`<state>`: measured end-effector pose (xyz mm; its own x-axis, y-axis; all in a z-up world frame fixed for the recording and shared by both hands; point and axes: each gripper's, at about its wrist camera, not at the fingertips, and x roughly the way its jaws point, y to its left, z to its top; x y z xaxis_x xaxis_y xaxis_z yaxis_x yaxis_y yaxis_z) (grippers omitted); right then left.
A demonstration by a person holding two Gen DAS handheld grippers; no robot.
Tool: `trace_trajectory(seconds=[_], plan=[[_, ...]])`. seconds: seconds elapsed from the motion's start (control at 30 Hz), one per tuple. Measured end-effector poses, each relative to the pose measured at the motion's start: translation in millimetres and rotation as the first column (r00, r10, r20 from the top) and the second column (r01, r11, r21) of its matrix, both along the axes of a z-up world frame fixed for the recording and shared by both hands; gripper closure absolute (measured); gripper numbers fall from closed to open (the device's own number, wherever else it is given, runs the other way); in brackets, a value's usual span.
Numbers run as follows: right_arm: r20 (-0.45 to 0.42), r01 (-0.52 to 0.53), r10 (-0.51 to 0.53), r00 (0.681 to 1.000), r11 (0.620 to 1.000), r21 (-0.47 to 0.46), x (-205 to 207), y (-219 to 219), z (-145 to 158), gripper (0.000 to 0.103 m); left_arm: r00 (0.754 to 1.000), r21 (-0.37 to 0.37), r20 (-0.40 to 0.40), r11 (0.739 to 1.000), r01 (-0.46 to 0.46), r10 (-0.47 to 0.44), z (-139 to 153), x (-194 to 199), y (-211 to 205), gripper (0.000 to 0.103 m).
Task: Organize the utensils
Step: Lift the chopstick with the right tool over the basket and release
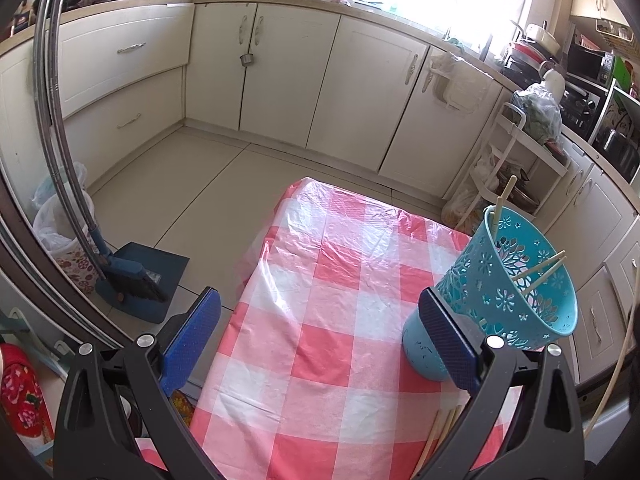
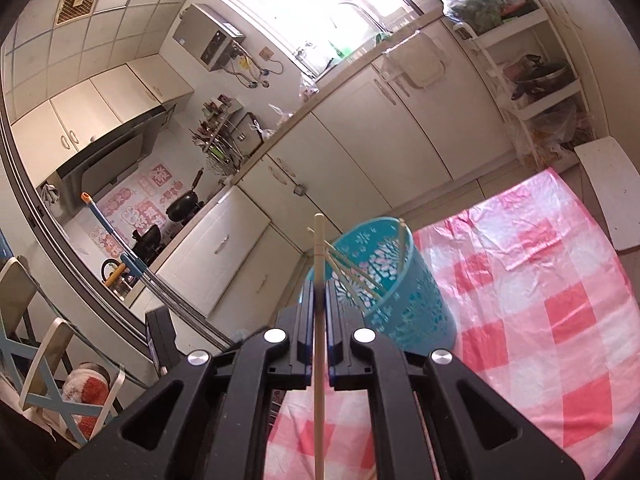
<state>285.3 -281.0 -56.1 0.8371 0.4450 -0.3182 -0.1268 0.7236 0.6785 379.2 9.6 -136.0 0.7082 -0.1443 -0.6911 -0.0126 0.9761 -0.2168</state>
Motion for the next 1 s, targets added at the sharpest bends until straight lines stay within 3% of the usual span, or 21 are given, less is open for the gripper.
trace_trajectory(seconds=[0.2, 0.43, 0.6, 0.73, 0.87, 0.93, 1.0], plan=[[0.112, 0.033, -0.031, 0.993, 0.999, -0.012, 35.8, 8.1, 44.7, 0.097, 1.000, -0.007, -0.003, 1.000, 0.004, -0.004, 0.2, 0.9, -0.2, 0.008], [0.224, 0.204, -0.173, 0.959, 0.971, -0.122, 63.6, 13.5, 69.8, 0.097, 1.000, 0.011, 0.015, 1.000, 0.006, -0.006, 3.6, -0.4, -4.7, 0.008], [0.239, 0.285, -0.224, 0.945, 0.921, -0.266, 73.2, 27.8, 45.3, 0.097, 0.999, 0.048, 0.049, 0.999, 0.014, -0.016, 10.0, -4.9, -9.9, 0.008], [0.214, 0.285, -0.221, 0.952, 0.895, -0.344, 73.7, 38.8, 19.5, 0.097, 0.998, 0.063, 0.059, 0.998, 0.018, -0.021, 12.8, -6.5, -11.3, 0.008], [0.170, 0.250, -0.199, 0.965, 0.892, -0.377, 72.5, 45.5, 3.0, 0.097, 0.998, 0.062, 0.054, 0.998, 0.018, -0.021, 12.2, -6.2, -10.1, 0.008], [0.156, 0.236, -0.188, 0.970, 0.889, -0.392, 68.7, 47.7, -0.8, 0.094, 0.998, 0.062, 0.054, 0.998, 0.016, -0.019, 11.9, -6.2, -9.3, 0.008], [0.152, 0.228, -0.181, 0.972, 0.887, -0.401, 59.7, 48.7, -2.7, 0.083, 0.998, 0.064, 0.054, 0.998, 0.014, -0.018, 11.7, -6.5, -8.8, 0.008]])
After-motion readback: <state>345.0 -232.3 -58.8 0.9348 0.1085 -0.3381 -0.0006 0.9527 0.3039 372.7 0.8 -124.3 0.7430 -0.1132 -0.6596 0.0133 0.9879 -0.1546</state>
